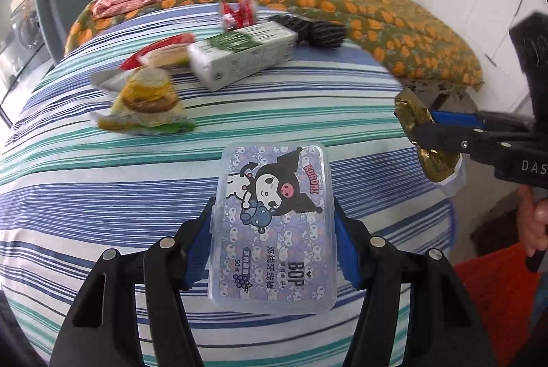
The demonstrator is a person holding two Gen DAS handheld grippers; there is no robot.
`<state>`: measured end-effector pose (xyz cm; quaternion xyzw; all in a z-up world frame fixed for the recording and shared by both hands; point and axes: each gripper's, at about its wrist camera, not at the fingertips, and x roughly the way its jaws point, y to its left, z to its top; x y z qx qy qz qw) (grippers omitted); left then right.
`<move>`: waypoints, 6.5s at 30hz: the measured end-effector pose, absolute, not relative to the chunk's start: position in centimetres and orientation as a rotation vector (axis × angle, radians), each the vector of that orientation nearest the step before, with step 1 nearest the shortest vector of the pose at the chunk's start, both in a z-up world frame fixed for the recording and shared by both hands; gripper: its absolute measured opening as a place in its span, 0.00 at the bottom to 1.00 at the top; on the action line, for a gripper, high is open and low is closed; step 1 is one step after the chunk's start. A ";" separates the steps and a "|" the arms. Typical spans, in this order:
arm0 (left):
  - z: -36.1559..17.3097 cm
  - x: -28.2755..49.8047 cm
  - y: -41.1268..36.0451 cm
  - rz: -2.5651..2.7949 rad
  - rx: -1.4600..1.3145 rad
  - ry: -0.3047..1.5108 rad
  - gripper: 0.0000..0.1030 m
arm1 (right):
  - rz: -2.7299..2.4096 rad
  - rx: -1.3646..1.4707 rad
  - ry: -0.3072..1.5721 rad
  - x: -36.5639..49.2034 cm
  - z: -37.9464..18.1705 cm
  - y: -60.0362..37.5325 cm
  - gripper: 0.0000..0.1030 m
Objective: Collect trash
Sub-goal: 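Carry the box and gold snack over the wastebasket and open both grippers, then move both grippers back over the table toward the remaining trash, then grasp the yellow snack wrapper with the left gripper, then lift the wrapper with the left gripper while the right gripper grasps the milk carton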
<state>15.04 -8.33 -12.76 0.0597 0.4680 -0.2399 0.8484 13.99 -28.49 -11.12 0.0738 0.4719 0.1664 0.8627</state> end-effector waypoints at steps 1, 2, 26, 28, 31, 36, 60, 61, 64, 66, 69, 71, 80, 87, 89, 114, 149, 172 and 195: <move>-12.5 14.7 -9.1 -0.525 0.120 0.983 0.59 | 0.334 0.187 0.975 13.0 -11.0 -30.2 0.33; -12.3 14.3 -10.2 -0.550 0.116 0.978 0.59 | 0.313 0.212 0.963 12.1 -10.9 -31.8 0.33; -23.4 4.6 -39.5 -0.867 0.257 1.114 0.60 | -0.131 0.485 1.027 1.8 -21.9 -54.6 0.36; -24.9 5.0 -40.0 -0.869 0.247 1.141 0.63 | -0.150 0.489 1.034 1.6 -22.3 -54.9 0.45; -26.2 5.6 -40.6 -0.857 0.241 1.149 0.79 | -0.181 0.490 1.036 1.3 -22.4 -55.4 0.61; -24.5 4.7 -39.2 -0.854 0.233 1.057 0.93 | -0.213 0.483 0.998 1.0 -21.5 -55.7 0.77; -12.9 6.4 -15.0 -0.509 0.125 0.827 0.95 | -0.033 0.194 0.565 3.7 -8.9 -38.5 0.96; -13.1 7.3 -13.4 -0.456 0.121 0.834 0.95 | -0.006 0.181 0.603 5.0 -9.5 -36.5 0.96; -13.0 10.4 -8.3 -0.300 0.089 0.833 0.95 | 0.068 0.136 0.698 7.9 -11.1 -31.5 0.96; -12.4 12.5 -5.2 -0.228 0.052 0.833 0.95 | 0.122 0.098 0.769 10.0 -12.7 -28.1 0.96; -11.4 15.5 -2.4 -0.190 0.018 0.832 0.95 | 0.152 0.058 0.852 12.8 -14.9 -24.5 0.96; -10.8 17.9 -1.8 -0.197 0.033 0.831 0.95 | 0.159 0.043 0.888 14.2 -15.9 -23.1 0.96; -12.4 26.2 -3.0 -0.210 0.079 0.905 0.95 | 0.126 -0.031 0.926 16.3 -17.1 -20.2 0.96; -14.3 28.7 -3.9 -0.149 0.153 0.951 0.95 | 0.112 -0.029 0.917 16.2 -17.1 -20.2 0.96; -14.6 29.3 -3.4 -0.129 0.130 0.967 0.95 | 0.109 -0.029 0.917 16.3 -17.1 -20.2 0.96; -14.7 21.2 5.4 -0.220 0.067 0.921 0.80 | 0.104 -0.022 0.916 16.3 -17.0 -20.5 0.96; -15.9 22.2 5.3 -0.204 0.109 0.949 0.95 | -0.287 0.317 0.964 33.6 -12.9 -17.5 0.95; -15.9 22.2 5.3 -0.204 0.108 0.950 0.95 | 0.220 0.024 1.136 20.7 -13.2 -15.6 0.54; -14.4 19.7 8.2 -0.374 0.064 0.914 0.95 | 0.214 0.039 1.075 15.4 -12.1 -16.8 0.84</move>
